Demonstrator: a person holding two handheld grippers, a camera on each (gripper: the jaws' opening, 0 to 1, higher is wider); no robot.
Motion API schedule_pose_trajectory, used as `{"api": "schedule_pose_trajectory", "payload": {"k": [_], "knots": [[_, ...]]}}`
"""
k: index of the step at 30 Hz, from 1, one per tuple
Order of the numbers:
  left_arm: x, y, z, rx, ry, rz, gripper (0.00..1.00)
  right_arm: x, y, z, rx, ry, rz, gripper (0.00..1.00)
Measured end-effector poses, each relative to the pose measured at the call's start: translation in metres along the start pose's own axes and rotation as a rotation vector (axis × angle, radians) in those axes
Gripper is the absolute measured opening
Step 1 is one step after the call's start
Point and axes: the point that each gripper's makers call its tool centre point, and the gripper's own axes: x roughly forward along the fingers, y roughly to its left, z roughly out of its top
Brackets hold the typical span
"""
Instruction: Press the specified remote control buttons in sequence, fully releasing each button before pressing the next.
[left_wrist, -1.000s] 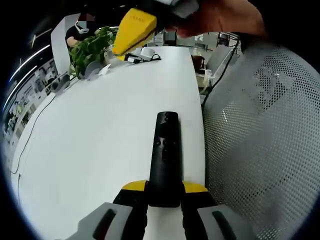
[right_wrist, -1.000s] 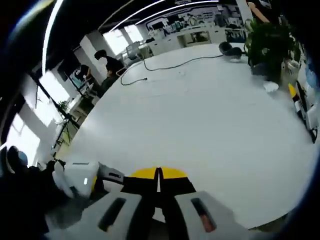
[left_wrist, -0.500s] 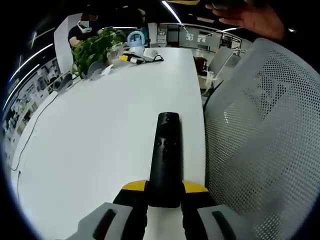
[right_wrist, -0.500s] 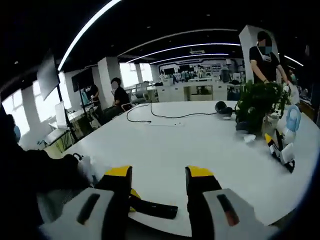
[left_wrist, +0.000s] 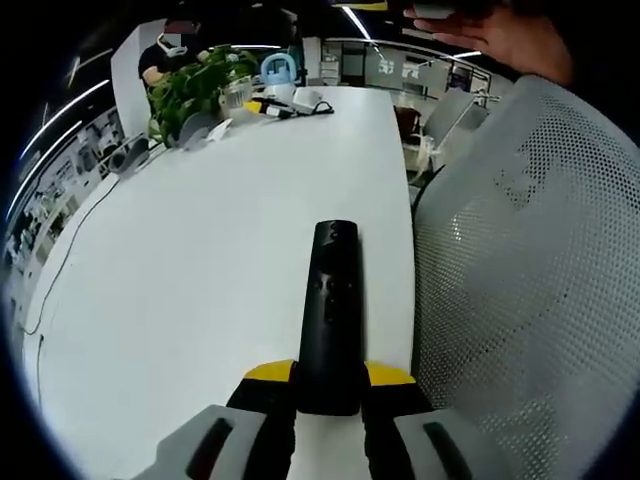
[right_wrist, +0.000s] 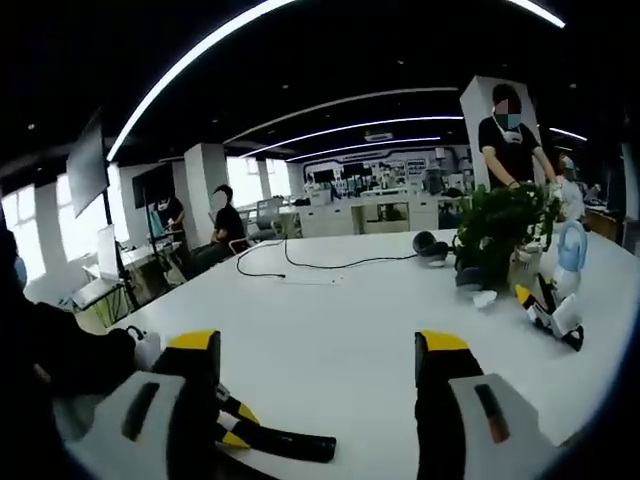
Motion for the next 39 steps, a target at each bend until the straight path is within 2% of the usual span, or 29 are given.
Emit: {"api": "schedule_pose_trajectory", "payload": {"k": [2,5,8,10,11,12,15,22,30,39], "knots": [[0.0,0.0,-0.001,0.009,0.007,-0.007,0.24,0.0,-0.002,0.002,0.007,-0.013,-0.012,0.9],[-0.001,0.002,-0.001,0.016,0.018,-0.013,0.24,-0.001,0.0,0.005,0.006,-0.028,0.004,0.9],[-0.001,0.007,-0.002,0.011,0.054,-0.007,0.24,0.002,0.007,0.002,-0.005,-0.007,0.031,0.89],[-0.002,0.012,-0.003,-0.012,0.067,-0.021,0.24,0.002,0.009,0.0,-0.024,0.002,0.036,0.87],[-0.003,0.015,-0.003,-0.067,0.064,-0.037,0.24,0.002,0.009,0.0,-0.025,0.003,0.04,0.85],[-0.004,0.019,-0.004,-0.076,0.072,-0.031,0.24,0.001,0.011,0.0,-0.024,0.002,0.047,0.83],[-0.006,0.031,-0.008,-0.02,0.11,-0.014,0.23,0.002,0.012,0.0,-0.027,0.003,0.049,0.83],[-0.005,0.048,-0.008,0.016,0.143,-0.012,0.23,0.003,0.01,-0.006,-0.025,0.035,0.042,0.8],[-0.004,0.072,-0.005,0.0,0.169,0.003,0.23,0.005,0.009,-0.012,-0.009,0.066,0.046,0.83],[-0.006,0.114,0.002,0.038,0.199,0.077,0.23,0.007,0.011,-0.016,-0.023,0.085,0.051,0.83]]}}
